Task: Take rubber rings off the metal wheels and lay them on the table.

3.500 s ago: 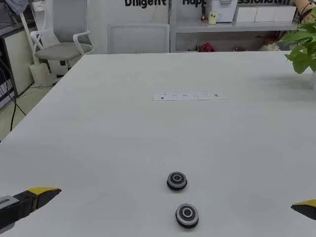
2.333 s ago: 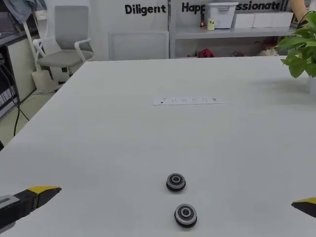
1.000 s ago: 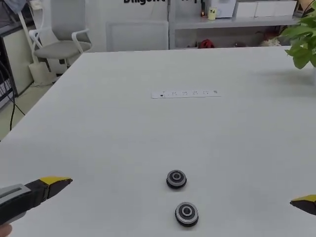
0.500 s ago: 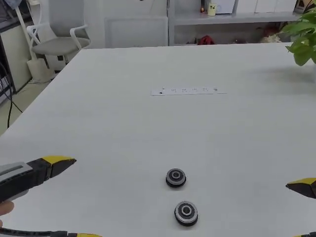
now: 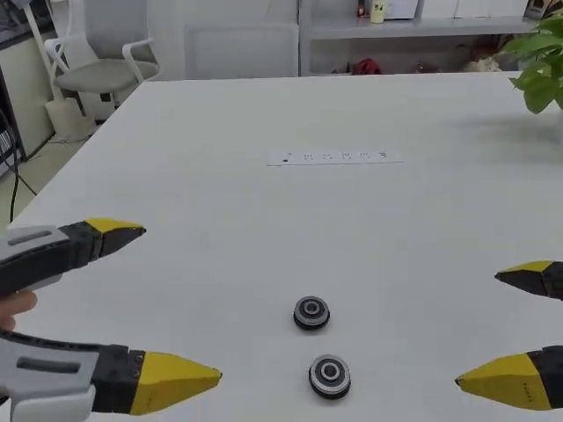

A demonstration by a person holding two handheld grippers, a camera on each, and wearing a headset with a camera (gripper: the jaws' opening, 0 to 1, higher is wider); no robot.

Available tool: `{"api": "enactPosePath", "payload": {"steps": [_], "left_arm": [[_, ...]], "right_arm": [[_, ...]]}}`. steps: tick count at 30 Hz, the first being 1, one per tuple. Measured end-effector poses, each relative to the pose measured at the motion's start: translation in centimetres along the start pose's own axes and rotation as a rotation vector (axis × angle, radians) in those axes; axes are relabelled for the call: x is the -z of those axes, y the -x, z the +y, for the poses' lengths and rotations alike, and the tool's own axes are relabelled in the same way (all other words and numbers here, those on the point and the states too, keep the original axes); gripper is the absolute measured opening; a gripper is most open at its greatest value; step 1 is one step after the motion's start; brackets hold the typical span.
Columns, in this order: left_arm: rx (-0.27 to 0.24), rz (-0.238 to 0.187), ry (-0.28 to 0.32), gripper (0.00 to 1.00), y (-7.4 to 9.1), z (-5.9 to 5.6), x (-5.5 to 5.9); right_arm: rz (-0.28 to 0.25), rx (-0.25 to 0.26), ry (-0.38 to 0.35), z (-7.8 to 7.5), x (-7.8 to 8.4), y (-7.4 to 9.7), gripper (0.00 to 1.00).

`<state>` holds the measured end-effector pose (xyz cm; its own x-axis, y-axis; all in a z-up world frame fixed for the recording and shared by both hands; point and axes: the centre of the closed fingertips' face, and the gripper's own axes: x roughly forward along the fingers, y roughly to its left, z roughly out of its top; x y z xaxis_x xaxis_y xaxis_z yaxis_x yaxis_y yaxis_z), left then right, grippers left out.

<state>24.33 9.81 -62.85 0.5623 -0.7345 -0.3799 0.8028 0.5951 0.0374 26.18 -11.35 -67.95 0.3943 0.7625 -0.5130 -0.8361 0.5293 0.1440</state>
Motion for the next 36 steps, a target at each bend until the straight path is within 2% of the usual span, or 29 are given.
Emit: {"api": "enactPosePath", "payload": {"steps": [3,7,11,15,22,25,26,27,31,36], "left_arm": [[0.009,-0.013,-0.020,1.00,-0.3,0.2,-0.8],[0.032,-0.039,-0.041,1.00,-1.2,0.6,-1.9],[0.048,-0.060,-0.055,0.99,-2.1,1.1,-2.8],[0.074,-0.087,-0.069,0.99,-3.0,1.3,-3.7],[0.110,-0.130,-0.091,0.98,-4.6,1.5,-4.5],[0.142,-0.155,-0.079,0.98,-5.2,1.2,-4.6],[0.172,-0.169,-0.074,0.99,-5.5,0.7,-4.7],[0.178,-0.175,-0.070,0.99,-5.7,0.6,-4.6],[0.203,-0.163,-0.093,0.93,-7.0,0.0,-3.2],[0.215,-0.159,-0.064,0.89,-8.6,-0.7,-1.7]], "right_arm": [[-0.005,-0.006,0.011,-0.2,-0.7,0.0,0.89],[-0.052,-0.006,0.039,-0.6,-2.9,-0.4,0.88],[-0.071,-0.031,0.075,-0.4,-4.5,-1.1,0.86],[-0.104,-0.073,0.112,0.1,-5.9,-2.1,0.87],[-0.172,-0.137,0.150,0.6,-7.8,-3.6,0.84],[-0.210,-0.170,0.195,1.1,-8.2,-4.1,0.79],[-0.210,-0.185,0.203,1.3,-8.0,-4.4,0.77],[-0.201,-0.195,0.208,1.4,-7.8,-4.6,0.75],[-0.185,-0.221,0.216,1.7,-6.8,-5.7,0.72],[-0.183,-0.226,0.196,1.6,-5.5,-7.1,0.70]]}}
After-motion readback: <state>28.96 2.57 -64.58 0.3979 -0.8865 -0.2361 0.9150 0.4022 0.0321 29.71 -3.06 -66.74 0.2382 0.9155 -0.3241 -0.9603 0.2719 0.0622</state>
